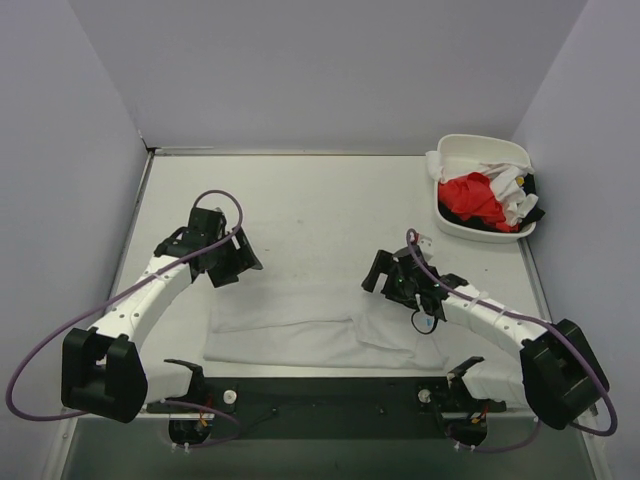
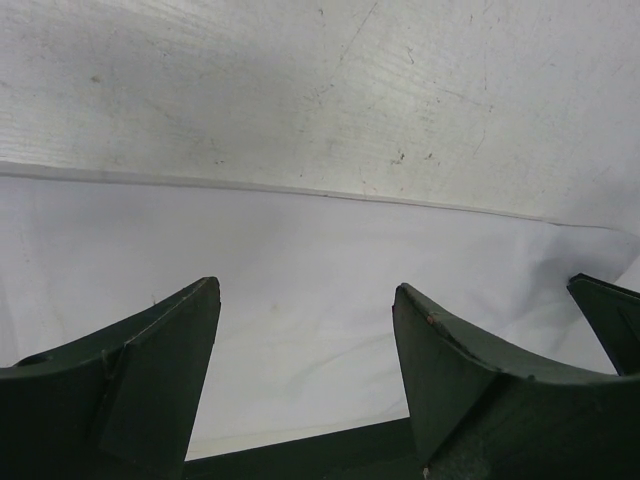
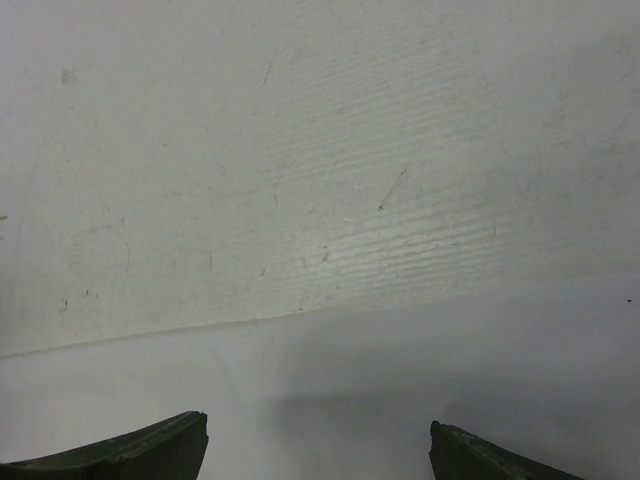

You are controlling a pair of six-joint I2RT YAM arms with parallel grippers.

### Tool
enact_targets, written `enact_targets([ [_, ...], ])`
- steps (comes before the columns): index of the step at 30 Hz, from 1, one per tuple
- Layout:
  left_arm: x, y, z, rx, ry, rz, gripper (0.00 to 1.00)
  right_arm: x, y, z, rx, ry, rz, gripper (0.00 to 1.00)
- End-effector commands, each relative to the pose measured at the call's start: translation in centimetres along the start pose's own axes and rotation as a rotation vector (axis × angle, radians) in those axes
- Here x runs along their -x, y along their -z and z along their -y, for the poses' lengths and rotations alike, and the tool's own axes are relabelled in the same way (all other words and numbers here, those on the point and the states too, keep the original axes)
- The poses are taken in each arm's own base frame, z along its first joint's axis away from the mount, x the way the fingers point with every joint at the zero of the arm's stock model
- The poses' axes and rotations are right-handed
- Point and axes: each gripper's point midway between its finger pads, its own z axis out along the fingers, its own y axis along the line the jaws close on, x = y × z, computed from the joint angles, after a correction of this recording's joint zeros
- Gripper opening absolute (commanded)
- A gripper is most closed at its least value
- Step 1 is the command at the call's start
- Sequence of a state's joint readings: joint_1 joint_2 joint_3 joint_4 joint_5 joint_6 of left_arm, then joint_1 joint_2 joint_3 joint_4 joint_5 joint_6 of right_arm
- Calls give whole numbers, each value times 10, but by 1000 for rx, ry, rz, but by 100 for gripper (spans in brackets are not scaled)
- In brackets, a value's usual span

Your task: Fold and stack the t-shirts

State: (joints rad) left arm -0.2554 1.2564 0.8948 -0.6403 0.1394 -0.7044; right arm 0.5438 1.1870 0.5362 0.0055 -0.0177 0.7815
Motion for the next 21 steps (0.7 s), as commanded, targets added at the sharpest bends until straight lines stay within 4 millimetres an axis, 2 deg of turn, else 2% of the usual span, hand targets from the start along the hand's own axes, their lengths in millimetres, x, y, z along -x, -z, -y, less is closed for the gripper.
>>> enact_targets([
  [1,16,15,14,-56,-22,49,80,-5,-18,0,28,-24,7,93],
  [2,15,14,13,-53,-24,43,80,-12,-23,5,18,-24,-7,93],
  [10,21,17,3,-34,-6,51,80,-21,-45,8,16,-22,-37,93],
  [13,24,20,-1,-29,2,59,80,-24,-62,6,-7,-15,-83,93],
  [16,29,25,-5,-32,15,71,80,-6,-77,-9,16,-26,-80,93],
  [17,31,27,-6,-31,23,76,79,-12,-85,-9,15,-28,-120,93],
  [19,32,30,-7,-32,23,77,79,7,-102,-23,40,-44,-125,93],
  [21,35,35,-8,-40,25,89,80,18,-111,-37,71,-39,-156,93],
])
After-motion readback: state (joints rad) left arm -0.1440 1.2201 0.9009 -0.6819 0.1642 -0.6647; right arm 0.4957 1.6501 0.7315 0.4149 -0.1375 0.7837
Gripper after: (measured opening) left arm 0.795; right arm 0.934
